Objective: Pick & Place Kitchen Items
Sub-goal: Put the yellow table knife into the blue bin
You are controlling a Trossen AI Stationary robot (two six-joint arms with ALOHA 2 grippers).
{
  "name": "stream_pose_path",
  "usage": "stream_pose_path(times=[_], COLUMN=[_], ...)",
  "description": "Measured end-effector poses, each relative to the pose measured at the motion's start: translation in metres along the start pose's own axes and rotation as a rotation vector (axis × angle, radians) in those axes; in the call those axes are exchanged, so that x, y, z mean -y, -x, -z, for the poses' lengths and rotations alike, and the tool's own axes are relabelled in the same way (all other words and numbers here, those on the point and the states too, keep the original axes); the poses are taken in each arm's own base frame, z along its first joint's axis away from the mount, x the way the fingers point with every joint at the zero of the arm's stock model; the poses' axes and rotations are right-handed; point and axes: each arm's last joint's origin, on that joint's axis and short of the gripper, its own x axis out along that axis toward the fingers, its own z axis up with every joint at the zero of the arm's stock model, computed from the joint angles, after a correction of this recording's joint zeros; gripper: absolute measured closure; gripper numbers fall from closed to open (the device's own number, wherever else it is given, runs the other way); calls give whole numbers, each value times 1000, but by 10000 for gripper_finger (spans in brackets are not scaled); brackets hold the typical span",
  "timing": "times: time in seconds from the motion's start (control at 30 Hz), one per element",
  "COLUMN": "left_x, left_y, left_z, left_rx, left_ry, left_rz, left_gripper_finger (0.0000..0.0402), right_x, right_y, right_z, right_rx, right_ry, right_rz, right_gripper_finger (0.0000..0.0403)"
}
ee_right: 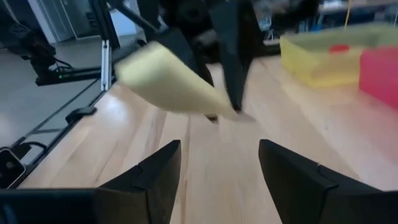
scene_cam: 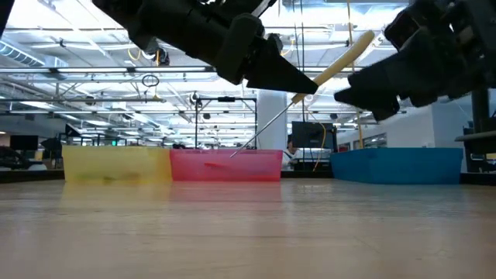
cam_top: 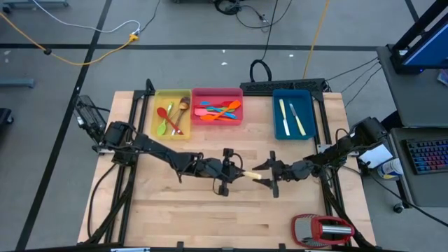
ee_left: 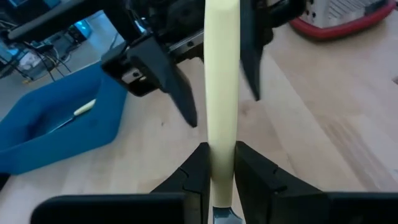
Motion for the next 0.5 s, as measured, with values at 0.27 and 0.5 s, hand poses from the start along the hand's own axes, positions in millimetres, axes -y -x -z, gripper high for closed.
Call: stream_pose_path(times=[0.27, 0.5], left_x=[-8, -8], left_y=[-2, -2], left_z=[1, 0], left_rx=[10, 19], left_ry=[12, 15], left_rz=[-21, -25], left_gripper_finger=[342, 341], right_x=[-6, -1], right_y=[-14, -17], right_z=[-20, -22], right_rx=[89, 83], right_ry=[144, 164], right_rz=[8, 31], right_gripper_finger=[199, 215])
